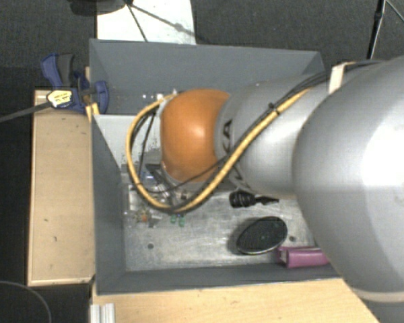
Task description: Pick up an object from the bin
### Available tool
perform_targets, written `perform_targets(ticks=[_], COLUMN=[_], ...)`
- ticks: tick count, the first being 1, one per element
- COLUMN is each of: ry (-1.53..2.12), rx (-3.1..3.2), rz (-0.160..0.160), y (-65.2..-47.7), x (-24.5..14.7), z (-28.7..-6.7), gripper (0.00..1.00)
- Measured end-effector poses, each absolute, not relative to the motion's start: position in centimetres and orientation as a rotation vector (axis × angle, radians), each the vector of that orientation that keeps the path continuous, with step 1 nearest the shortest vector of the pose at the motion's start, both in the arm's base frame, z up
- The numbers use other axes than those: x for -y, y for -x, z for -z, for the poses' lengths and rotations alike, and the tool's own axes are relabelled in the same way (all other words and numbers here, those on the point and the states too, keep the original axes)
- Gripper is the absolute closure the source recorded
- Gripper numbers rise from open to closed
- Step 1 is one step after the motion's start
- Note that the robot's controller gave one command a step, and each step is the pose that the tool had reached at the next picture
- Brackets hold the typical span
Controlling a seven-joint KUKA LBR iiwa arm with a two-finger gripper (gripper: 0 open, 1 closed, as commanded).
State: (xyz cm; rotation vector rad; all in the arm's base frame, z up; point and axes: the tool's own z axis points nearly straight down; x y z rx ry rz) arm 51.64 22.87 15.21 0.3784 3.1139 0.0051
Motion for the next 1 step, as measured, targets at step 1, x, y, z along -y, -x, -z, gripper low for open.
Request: perform_targets(ticks=[1], ry=[-0.375], rx=[-3.115], rz=[-0.005], y=[-51.72], x=[-22.90], z=[-16.99], gripper=[1.00])
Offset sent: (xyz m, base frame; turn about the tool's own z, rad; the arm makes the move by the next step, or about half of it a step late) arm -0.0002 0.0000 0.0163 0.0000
